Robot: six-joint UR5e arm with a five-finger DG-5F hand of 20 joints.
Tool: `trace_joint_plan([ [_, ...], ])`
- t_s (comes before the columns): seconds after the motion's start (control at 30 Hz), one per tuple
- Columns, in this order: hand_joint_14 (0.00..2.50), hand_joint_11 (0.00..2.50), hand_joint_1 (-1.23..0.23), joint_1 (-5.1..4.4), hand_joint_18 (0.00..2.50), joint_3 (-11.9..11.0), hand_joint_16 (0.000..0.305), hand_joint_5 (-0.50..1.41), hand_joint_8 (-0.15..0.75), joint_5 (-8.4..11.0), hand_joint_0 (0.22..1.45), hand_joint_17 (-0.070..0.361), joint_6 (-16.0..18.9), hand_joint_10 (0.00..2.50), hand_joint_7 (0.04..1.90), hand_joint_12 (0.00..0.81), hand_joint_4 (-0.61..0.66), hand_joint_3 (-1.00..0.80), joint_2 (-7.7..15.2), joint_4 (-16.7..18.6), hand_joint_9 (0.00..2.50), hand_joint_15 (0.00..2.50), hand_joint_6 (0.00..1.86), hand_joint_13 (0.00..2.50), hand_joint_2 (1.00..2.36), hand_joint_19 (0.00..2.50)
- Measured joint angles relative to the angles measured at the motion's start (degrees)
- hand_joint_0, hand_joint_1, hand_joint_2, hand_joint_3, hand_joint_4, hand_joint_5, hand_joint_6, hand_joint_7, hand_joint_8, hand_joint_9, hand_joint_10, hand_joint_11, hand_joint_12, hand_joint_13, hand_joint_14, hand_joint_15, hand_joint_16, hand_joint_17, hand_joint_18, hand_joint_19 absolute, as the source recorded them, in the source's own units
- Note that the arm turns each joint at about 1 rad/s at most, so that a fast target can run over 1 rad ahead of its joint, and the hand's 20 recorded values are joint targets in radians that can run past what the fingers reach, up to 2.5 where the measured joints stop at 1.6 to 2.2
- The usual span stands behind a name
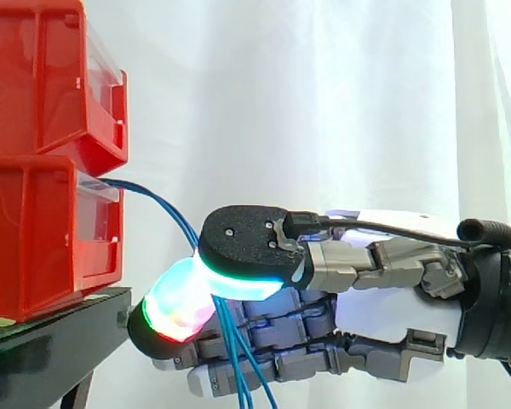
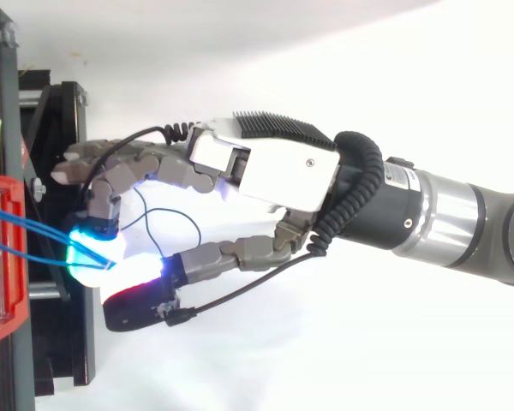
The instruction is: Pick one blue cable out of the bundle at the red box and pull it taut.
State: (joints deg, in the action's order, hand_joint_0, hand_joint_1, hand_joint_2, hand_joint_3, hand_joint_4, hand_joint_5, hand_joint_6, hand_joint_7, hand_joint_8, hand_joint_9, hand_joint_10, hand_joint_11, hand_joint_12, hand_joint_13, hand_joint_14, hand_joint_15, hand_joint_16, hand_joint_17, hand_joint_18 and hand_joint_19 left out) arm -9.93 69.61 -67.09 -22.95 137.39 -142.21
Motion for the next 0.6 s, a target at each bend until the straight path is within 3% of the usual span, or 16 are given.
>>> trace_joint_plan([
  [0.27,0.0,0.14,-0.87,-0.03,0.43,-0.66,0.056,-0.21,0.303,0.15,0.77,0.126,2.18,0.0,1.0,0.389,0.02,-0.47,-0.79,-1.94,0.41,0.09,0.95,0.29,1.0,0.03],
  [0.6,0.0,0.16,-0.89,-0.35,0.45,-0.71,0.056,-0.21,0.302,0.37,0.79,0.126,6.7,0.0,0.99,0.387,0.06,-0.5,-3.66,-10.1,0.44,0.09,0.95,0.31,1.0,0.04],
])
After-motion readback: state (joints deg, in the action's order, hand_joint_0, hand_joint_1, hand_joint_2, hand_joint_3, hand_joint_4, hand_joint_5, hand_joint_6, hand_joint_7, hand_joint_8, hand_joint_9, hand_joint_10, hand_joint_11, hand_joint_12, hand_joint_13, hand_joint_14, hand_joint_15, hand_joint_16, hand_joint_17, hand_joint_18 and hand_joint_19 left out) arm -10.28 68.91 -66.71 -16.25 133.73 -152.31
